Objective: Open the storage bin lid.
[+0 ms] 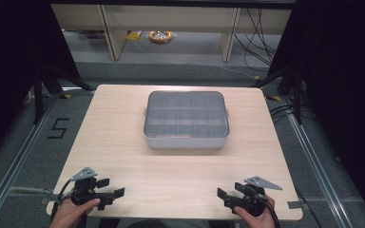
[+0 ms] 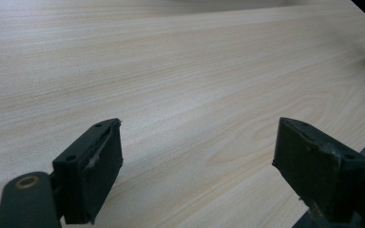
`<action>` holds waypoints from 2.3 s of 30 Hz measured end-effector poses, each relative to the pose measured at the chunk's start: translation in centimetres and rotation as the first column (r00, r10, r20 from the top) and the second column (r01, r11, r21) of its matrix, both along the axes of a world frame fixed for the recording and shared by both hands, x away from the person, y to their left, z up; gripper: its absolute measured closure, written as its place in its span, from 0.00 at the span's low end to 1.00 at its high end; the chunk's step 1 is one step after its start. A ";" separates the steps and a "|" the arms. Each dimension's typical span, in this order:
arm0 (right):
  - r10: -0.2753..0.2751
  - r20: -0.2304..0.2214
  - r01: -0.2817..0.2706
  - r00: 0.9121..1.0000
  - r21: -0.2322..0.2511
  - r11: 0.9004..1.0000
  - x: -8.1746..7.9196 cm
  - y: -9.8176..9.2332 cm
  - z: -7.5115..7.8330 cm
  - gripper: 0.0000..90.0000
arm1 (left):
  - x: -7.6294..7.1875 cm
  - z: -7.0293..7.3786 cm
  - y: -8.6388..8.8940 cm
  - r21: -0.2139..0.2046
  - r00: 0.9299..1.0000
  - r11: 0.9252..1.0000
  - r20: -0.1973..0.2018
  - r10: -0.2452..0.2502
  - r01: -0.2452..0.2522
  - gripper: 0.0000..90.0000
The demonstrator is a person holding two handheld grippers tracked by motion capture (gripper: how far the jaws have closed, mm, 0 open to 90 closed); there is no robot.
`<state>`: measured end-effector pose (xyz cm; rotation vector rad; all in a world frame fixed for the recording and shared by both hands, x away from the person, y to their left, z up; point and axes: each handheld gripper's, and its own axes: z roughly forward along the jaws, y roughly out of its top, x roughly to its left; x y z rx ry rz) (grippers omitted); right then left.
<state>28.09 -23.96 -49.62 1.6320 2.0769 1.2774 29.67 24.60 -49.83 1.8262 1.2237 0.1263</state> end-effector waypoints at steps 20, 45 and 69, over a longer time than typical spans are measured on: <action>-0.010 -0.003 0.010 1.000 0.024 1.000 0.2 -0.4 -0.1 0.24 | 0.1 0.0 0.1 -0.009 1.000 1.000 0.004 0.014 -0.014 0.18; -0.067 0.009 0.065 0.998 0.128 0.990 2.6 -1.8 0.1 0.26 | 1.8 0.2 -0.1 -0.030 0.999 0.999 0.001 0.036 -0.036 0.19; -0.100 -0.010 0.100 0.995 0.160 0.982 7.5 -2.9 1.1 0.25 | 4.7 0.8 -0.8 -0.046 0.999 0.998 -0.015 0.050 -0.050 0.20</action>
